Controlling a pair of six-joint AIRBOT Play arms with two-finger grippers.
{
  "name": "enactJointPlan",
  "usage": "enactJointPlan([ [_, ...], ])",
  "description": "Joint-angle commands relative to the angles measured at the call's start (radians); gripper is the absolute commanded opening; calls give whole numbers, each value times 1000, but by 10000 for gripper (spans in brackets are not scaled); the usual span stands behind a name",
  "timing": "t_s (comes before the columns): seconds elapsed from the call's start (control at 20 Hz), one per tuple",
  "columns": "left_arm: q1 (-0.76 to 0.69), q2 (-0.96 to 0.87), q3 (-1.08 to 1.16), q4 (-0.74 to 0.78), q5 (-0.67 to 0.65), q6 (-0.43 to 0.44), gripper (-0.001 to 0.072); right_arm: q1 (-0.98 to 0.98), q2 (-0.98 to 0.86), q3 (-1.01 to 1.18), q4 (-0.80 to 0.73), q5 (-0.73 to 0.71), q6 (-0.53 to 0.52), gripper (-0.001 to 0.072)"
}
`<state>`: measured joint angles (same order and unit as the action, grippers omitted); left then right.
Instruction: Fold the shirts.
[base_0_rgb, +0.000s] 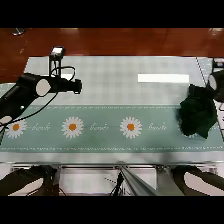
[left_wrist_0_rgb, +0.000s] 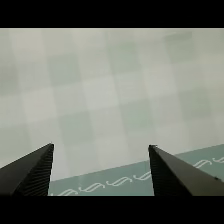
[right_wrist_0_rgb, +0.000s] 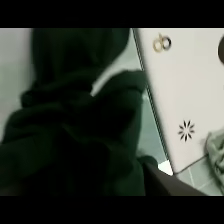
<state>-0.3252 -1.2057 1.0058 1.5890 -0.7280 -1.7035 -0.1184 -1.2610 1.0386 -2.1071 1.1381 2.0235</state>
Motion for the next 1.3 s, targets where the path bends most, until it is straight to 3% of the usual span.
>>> enactJointPlan([
  [0.0,1,-7,0,-12,-17,-4,701,-182,0,-78,142,-10,-31,625],
  [0.25,0,-8,0,-68,-17,-4,701,-304,-9,-171,432,-94,-246,620],
  [0.35,0,-11,0,-108,-55,-2,700,-312,-41,-181,478,-93,-283,606],
  [0.4,0,-12,0,-134,-95,4,700,-305,-59,-187,498,-90,-283,493],
  [0.45,0,-11,0,-160,-143,38,700,-295,-68,-188,523,-89,-284,194],
  [0.5,1,-7,0,-160,-193,71,700,-283,-61,-180,544,-97,-295,25],
  [0.7,82,79,0,-126,-360,122,700,-227,68,0,602,-94,-386,27],
  [0.8,107,164,-10,-128,-438,153,700,-193,143,166,704,-93,-422,27],
  [0.9,107,275,-62,-128,-432,159,700,-132,201,341,778,-92,-455,27],
  [1.25,109,502,-277,-155,-397,146,700,170,280,722,765,-89,-473,27],
])
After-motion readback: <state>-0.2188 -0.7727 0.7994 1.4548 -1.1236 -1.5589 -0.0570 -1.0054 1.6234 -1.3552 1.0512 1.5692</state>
